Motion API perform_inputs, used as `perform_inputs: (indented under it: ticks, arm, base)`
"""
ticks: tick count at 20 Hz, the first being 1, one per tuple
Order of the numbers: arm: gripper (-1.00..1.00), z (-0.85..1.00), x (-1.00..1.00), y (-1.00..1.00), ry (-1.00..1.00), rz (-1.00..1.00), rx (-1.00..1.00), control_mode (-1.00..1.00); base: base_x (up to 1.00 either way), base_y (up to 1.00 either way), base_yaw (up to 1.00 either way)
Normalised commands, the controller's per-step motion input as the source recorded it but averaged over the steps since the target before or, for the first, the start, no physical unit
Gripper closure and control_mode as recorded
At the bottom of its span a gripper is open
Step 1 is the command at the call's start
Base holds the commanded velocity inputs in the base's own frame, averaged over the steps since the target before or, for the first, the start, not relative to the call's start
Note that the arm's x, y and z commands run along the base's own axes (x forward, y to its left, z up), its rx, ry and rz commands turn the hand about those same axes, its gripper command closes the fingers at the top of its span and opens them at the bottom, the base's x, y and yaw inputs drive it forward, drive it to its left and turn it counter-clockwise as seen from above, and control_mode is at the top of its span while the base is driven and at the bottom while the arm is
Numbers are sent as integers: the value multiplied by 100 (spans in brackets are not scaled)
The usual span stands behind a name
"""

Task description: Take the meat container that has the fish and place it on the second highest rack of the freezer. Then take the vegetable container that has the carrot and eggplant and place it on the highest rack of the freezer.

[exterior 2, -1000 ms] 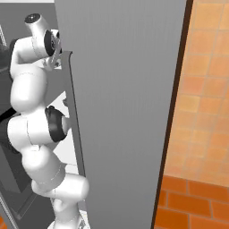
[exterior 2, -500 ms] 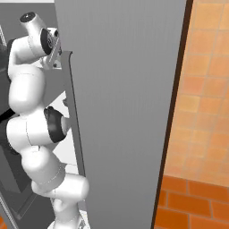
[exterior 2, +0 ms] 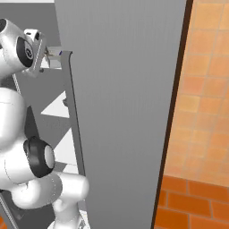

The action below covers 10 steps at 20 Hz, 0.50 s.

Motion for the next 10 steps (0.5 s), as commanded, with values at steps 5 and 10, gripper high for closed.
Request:
perform_inputs:
  ticks: [5,10]
  arm:
    - [-100,-22,-100,-15,-14,3,1,-100]
    - [-100,-50,-100,-27,-5,2,1,-100]
  base:
    - [0,0,0]
    - [0,0,0]
